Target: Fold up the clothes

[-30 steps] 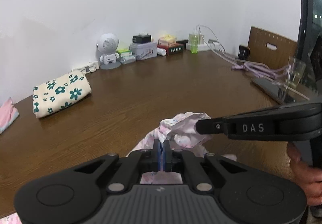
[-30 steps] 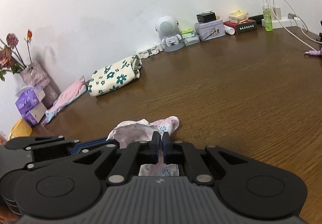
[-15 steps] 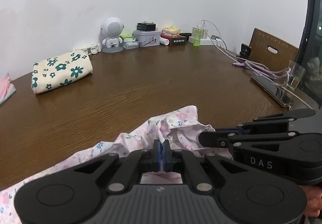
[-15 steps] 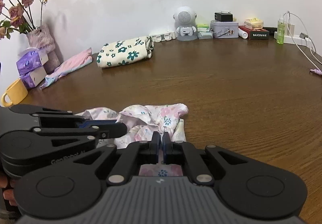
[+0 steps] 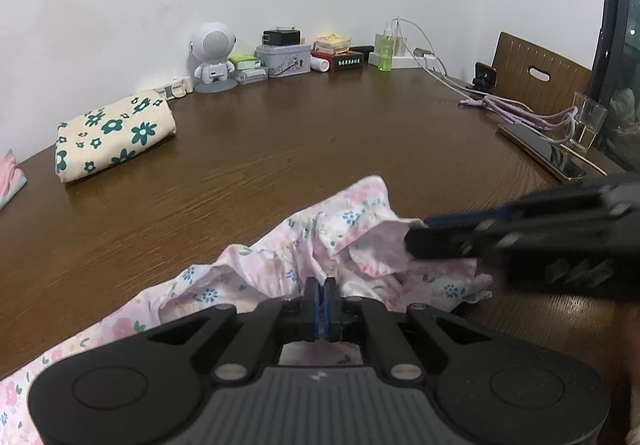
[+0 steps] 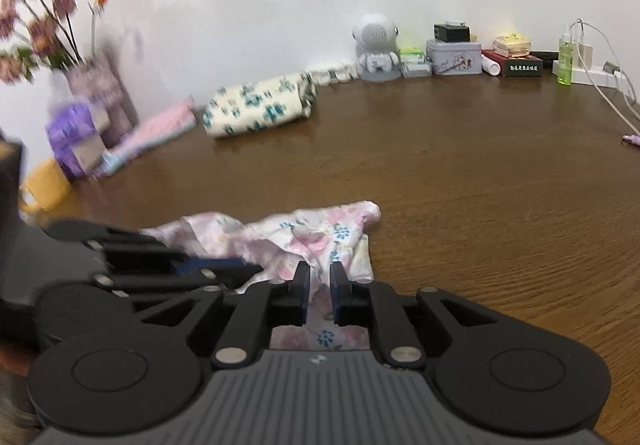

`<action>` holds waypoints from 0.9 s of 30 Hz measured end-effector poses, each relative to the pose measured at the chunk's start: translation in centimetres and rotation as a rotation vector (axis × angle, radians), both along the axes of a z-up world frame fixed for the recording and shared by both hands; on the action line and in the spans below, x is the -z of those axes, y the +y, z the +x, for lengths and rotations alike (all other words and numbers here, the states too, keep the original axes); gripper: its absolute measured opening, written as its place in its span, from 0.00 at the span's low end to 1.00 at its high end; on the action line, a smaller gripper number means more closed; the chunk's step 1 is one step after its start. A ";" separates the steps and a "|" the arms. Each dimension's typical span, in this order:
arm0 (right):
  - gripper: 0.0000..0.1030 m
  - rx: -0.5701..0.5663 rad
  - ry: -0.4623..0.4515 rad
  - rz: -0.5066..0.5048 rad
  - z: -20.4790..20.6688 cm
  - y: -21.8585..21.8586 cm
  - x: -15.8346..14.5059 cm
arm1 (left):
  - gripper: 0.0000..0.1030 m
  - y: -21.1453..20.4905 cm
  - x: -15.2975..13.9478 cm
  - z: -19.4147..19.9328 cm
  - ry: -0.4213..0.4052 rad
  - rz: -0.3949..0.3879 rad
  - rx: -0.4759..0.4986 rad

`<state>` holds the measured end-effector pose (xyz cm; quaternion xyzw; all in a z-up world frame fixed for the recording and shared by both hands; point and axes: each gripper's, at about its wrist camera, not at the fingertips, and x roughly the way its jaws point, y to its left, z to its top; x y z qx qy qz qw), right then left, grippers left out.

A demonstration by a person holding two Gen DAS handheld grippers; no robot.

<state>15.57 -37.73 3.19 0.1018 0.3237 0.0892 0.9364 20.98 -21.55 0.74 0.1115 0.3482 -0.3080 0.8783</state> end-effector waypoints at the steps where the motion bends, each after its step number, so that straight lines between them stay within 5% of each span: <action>1: 0.18 -0.005 -0.015 0.018 -0.2 -0.3 -0.3 | 0.01 0.0 0.1 0.0 0.002 0.002 0.000; 10: 0.21 0.003 -0.118 0.108 -0.8 -1.5 -1.5 | 0.01 -0.2 0.2 -0.3 -0.006 0.012 0.006; 19: 0.14 0.027 0.077 0.028 3.3 0.4 0.8 | 0.05 0.0 -0.2 -0.2 0.024 0.020 0.008; 27: 0.14 0.033 0.107 -0.047 2.6 1.1 1.8 | 0.19 0.7 -2.0 -1.1 0.040 0.025 0.020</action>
